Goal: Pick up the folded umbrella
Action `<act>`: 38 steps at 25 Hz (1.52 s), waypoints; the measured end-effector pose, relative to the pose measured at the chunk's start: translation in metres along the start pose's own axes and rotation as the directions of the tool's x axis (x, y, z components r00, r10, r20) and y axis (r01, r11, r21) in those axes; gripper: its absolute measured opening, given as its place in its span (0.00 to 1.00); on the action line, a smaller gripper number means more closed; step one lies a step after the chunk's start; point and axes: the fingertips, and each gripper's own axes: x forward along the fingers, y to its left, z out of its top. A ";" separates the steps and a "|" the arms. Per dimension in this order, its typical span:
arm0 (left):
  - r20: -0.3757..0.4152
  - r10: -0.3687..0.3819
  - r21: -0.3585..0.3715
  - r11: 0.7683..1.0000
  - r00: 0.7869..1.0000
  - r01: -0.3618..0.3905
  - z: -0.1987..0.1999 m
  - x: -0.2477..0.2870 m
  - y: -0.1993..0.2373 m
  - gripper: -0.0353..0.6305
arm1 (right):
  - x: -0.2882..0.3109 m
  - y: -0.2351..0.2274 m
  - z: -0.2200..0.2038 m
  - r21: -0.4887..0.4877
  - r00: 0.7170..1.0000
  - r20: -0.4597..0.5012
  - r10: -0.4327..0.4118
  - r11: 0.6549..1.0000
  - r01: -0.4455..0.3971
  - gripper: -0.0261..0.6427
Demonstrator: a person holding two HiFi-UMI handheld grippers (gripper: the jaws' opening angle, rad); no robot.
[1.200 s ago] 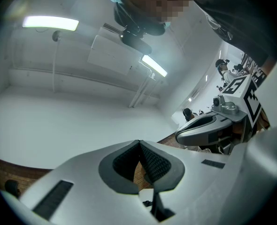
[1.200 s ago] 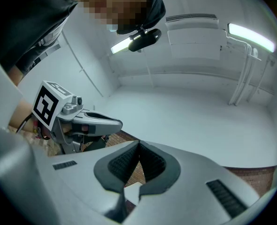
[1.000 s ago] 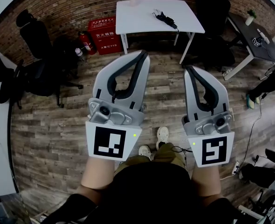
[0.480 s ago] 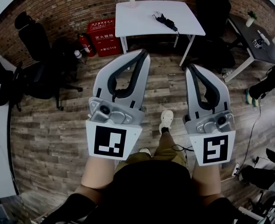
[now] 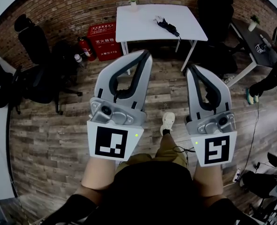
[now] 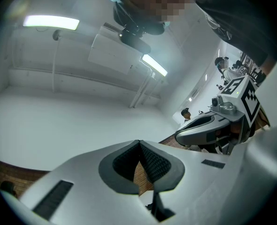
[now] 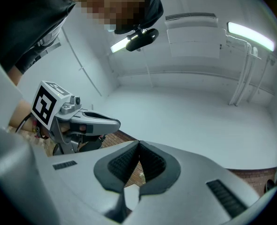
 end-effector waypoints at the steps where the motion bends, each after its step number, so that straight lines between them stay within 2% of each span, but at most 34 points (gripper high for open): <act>1: 0.002 0.001 0.002 1.000 1.000 -0.001 -0.002 0.003 0.000 0.07 | 0.002 -0.002 -0.002 -0.001 1.000 0.003 0.002 1.000 -0.002 0.08; 10: -0.012 0.022 0.031 0.999 1.000 -0.022 -0.040 0.047 0.007 0.07 | 0.035 -0.027 -0.049 0.017 0.999 0.024 0.031 0.999 -0.032 0.08; 20: -0.065 0.065 0.039 0.997 0.996 -0.063 -0.122 0.151 0.027 0.07 | 0.115 -0.104 -0.135 0.042 0.997 0.027 0.068 0.997 -0.069 0.08; 26: -0.078 0.061 0.028 0.998 0.995 -0.059 -0.150 0.198 0.033 0.07 | 0.142 -0.133 -0.169 0.065 0.997 0.014 0.073 0.995 -0.074 0.08; 38: -0.108 0.036 0.013 0.999 0.994 -0.035 -0.192 0.251 0.026 0.07 | 0.164 -0.171 -0.220 0.091 0.998 -0.017 0.063 0.994 -0.061 0.08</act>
